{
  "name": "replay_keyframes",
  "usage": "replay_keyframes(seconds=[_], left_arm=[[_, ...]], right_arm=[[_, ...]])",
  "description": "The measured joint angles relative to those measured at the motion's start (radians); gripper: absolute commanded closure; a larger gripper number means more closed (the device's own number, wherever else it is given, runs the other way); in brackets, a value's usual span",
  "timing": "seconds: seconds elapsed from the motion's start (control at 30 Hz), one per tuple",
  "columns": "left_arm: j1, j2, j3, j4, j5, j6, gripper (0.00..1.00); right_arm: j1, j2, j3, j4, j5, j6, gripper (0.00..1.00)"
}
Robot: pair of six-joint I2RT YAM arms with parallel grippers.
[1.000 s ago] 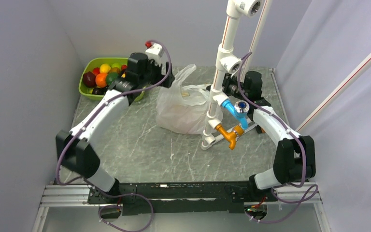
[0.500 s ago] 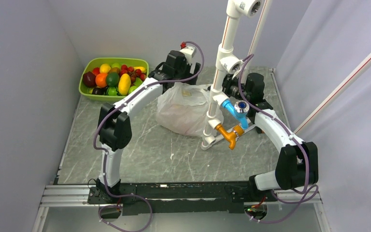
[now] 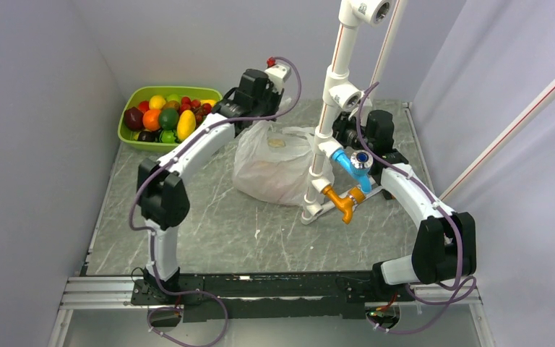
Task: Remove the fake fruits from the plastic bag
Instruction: Adjust the plastic bag at the center of the board.
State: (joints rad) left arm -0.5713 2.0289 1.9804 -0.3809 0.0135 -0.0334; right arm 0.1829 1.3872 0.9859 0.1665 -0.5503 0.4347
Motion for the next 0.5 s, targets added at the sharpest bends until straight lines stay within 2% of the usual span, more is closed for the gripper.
replay_keyframes(seconds=[0.1,0.3,0.4,0.5], left_arm=[[0.002,-0.131,-0.143,0.0,-0.002,0.026,1.0],[0.014,-0.444,-0.431,0.08,0.059,0.003,1.0],[0.016,-0.547,-0.557,0.147,0.131,-0.039,1.0],[0.013,-0.55,-0.61,0.174,0.201,-0.071,1.0]], right_arm=[[0.0,-0.001,0.002,-0.048,0.087,-0.006,0.67],[0.0,0.004,0.048,-0.109,0.127,-0.032,0.18],[0.002,0.034,0.101,-0.119,0.092,-0.069,0.05],[0.005,0.077,0.165,-0.14,0.054,-0.116,0.01]])
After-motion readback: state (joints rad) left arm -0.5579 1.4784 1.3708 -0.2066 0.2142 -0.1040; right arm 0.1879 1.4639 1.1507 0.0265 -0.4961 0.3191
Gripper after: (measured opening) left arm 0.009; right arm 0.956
